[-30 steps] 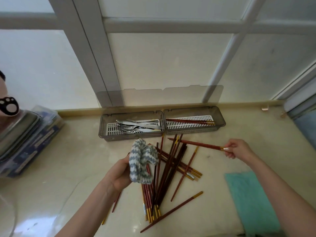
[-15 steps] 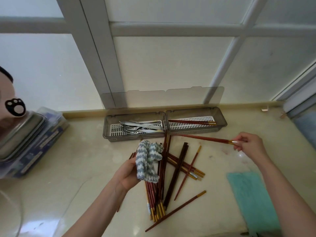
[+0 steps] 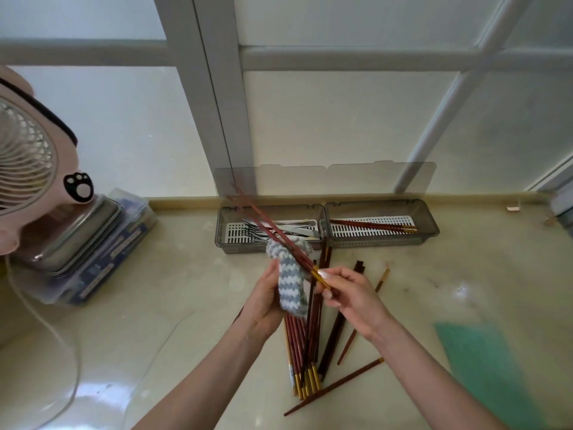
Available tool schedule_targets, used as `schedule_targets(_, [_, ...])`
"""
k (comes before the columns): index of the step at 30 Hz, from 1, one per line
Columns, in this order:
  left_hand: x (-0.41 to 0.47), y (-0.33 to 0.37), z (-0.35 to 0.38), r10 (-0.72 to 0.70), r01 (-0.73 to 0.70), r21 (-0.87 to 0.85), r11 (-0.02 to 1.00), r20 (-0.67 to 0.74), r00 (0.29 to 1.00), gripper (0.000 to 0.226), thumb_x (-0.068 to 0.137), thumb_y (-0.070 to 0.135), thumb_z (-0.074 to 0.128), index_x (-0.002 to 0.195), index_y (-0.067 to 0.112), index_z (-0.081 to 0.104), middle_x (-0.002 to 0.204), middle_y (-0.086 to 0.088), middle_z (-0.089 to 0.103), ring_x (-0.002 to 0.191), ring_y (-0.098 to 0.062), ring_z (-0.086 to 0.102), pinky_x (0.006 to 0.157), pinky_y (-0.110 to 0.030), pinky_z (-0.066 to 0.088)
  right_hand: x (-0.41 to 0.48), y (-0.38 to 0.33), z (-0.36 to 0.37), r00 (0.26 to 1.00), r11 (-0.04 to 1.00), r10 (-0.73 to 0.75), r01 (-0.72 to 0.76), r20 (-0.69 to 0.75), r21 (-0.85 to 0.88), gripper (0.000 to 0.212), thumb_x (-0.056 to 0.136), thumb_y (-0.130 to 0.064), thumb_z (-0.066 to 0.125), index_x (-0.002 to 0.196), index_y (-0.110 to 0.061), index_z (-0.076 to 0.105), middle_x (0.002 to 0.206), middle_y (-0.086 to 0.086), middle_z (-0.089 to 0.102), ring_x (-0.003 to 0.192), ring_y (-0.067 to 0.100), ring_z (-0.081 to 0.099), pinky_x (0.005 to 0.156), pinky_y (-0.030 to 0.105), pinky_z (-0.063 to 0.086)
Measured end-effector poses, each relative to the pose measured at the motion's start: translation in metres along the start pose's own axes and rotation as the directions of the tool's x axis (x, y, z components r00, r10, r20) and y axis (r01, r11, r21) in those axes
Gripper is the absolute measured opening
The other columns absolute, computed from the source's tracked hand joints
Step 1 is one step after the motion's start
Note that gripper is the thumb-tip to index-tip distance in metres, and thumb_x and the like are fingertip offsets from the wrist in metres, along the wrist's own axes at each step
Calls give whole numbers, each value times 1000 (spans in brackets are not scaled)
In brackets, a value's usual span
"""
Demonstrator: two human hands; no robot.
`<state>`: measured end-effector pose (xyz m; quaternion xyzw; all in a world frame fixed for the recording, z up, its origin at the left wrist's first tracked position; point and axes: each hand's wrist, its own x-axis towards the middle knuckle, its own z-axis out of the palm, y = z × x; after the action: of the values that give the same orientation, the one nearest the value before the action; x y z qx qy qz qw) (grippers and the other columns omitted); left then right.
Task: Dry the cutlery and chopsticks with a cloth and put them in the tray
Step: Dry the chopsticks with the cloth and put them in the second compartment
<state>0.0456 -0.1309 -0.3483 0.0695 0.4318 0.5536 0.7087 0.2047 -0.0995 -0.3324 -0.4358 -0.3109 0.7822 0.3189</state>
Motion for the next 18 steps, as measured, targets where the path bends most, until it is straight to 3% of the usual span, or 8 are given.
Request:
schedule_targets(2, [3,0,-3,63,-62,32,998,-26,998,37,83,22,56,119,12,57,107,-11,65,92,-22,62,84,-37,49,2,2,7,999,999,-30,31,-26,27,10,89,3,53,98,6,57,69,16,62,51,12,52,44,17,39])
schedule_targets(4, [5,-2,-8,99,-97,40,994,-40,994,25,88,17,53,112,13,57,105,-11,64,89,-22,62,78,-34,52,4,7,14,994,997,-79,77,-73,-21,11,89,2,54,98,8,58,69,16,62,53,13,52,44,18,38])
schedule_targets(8, [2,-6,-12,120,-117,72,991,-36,992,39,76,19,64,114,11,56,105,-12,68,89,-24,66,81,-41,53,2,29,26,977,967,-155,119,-147,-227,6,89,0,58,83,1,60,62,9,61,50,11,52,42,19,36])
schedule_targets(12, [-1,-10,-16,122,-85,219,972,-163,979,28,78,8,69,105,4,61,96,-15,70,80,-26,69,79,-41,56,-6,48,25,986,969,-82,44,-146,-243,10,91,-1,57,81,-1,59,66,11,59,52,15,52,42,20,37])
schedule_targets(16, [1,-14,-20,148,-69,292,954,-259,955,22,76,3,71,96,0,64,89,-17,71,74,-26,69,66,-32,57,-13,50,15,993,985,0,-20,-114,-169,7,90,-1,57,85,2,60,71,11,59,56,12,51,45,19,38])
schedule_targets(18, [3,-9,-19,149,-70,265,962,-290,945,25,75,4,72,97,-2,63,94,-20,70,79,-29,69,74,-38,57,-17,45,8,997,988,8,-21,-81,-155,7,89,1,56,86,3,61,68,12,59,55,13,50,45,20,37])
